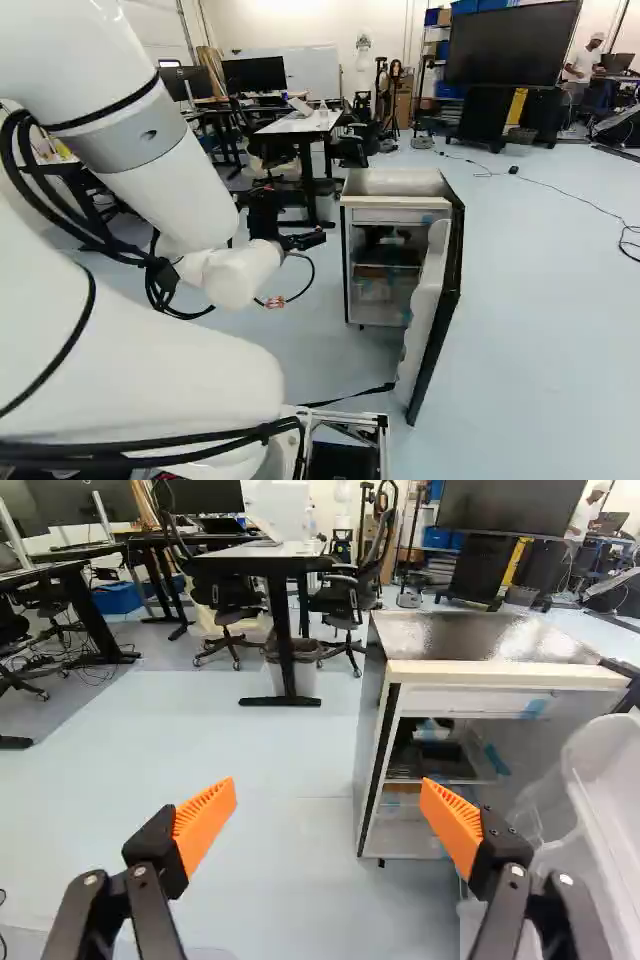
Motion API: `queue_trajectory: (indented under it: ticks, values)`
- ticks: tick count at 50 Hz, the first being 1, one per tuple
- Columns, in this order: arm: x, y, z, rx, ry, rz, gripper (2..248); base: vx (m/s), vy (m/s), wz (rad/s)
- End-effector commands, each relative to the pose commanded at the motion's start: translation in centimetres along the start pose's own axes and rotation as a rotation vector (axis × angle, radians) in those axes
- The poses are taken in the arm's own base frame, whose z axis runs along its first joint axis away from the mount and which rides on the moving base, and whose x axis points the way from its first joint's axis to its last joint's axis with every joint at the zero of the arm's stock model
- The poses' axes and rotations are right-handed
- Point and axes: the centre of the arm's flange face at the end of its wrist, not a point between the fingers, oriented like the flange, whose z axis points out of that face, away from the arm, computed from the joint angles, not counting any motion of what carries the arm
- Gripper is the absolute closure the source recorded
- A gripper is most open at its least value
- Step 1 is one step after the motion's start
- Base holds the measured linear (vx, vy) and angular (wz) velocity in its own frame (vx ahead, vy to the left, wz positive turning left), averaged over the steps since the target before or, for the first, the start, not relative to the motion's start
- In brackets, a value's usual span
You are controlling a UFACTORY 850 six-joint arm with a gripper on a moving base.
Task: Open the fridge door
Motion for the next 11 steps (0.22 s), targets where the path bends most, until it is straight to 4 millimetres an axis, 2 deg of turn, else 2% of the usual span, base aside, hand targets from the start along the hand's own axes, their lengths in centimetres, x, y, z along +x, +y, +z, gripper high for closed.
queue_trajectory:
  ticks: [11]
  values:
    - [0.0,0.0,0.0,0.0,0.0,0.0,3,0.0,0.0,0.0]
